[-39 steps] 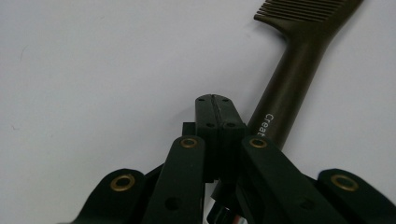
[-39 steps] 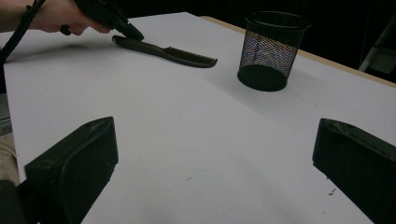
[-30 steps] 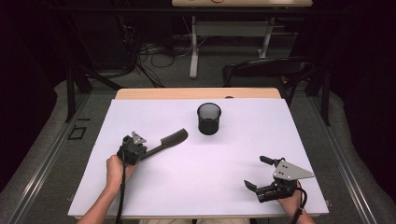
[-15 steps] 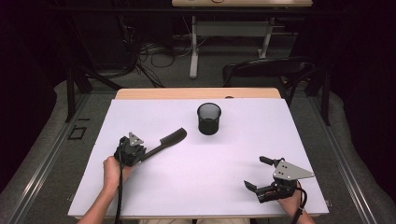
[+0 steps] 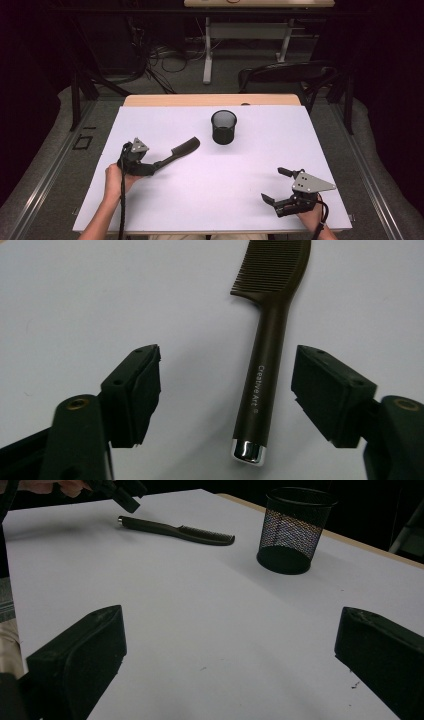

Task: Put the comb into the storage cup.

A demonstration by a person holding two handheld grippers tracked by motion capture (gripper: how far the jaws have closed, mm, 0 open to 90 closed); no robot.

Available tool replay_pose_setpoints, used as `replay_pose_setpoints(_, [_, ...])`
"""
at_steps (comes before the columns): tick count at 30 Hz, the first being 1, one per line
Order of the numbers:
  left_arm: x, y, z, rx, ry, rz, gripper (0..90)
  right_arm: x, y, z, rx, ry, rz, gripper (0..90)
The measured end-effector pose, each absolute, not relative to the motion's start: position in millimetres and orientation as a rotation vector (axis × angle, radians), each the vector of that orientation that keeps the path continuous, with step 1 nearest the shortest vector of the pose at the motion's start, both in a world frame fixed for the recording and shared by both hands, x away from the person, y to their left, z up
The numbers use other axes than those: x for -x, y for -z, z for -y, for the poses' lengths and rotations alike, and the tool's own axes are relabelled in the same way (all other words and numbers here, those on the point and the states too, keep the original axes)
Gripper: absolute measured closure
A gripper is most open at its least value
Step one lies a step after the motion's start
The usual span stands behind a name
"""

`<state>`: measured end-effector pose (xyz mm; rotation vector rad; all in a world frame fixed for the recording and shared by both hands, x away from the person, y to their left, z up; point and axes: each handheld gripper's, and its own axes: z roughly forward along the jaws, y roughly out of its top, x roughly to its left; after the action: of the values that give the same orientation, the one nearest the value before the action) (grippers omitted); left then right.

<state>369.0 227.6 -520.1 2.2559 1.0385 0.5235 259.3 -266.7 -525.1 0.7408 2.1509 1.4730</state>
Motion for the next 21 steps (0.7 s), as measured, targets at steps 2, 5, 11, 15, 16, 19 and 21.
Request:
replay_pose_setpoints(2, [-368.7, 518.2, -227.2, -2.253, -0.516, -1.028, 19.6, -259.6, 525.2, 266.9, -0.739, -1.472, -2.151, 0.0])
replay_pose_setpoints(5, [-368.0, 515.8, -226.5, -2.254, -0.502, -1.005, 14.8, -259.6, 525.1, 266.8, -0.739, -1.471, -2.151, 0.0])
replay_pose_setpoints(11, [-367.1, 510.7, -223.4, -2.271, -0.484, -0.970, 3.9, -259.7, 525.2, 266.7, -0.738, -1.470, -2.150, 0.0])
replay_pose_setpoints(15, [-367.1, 509.7, -219.8, -2.280, -0.476, -0.952, 0.2, -259.6, 525.1, 266.9, -0.741, -1.469, -2.149, 0.0])
replay_pose_setpoints(16, [-367.1, 509.6, -218.9, -2.284, -0.471, -0.943, 0.1, -259.6, 525.1, 266.9, -0.742, -1.470, -2.150, 0.0])
replay_pose_setpoints(19, [-367.2, 509.6, -215.8, -2.302, -0.473, -0.932, 0.1, -259.7, 525.2, 266.8, -0.740, -1.470, -2.149, 0.0])
replay_pose_setpoints(21, [-367.5, 509.2, -214.2, -2.313, -0.467, -0.918, 0.1, -259.7, 525.2, 266.7, -0.740, -1.469, -2.150, 0.0])
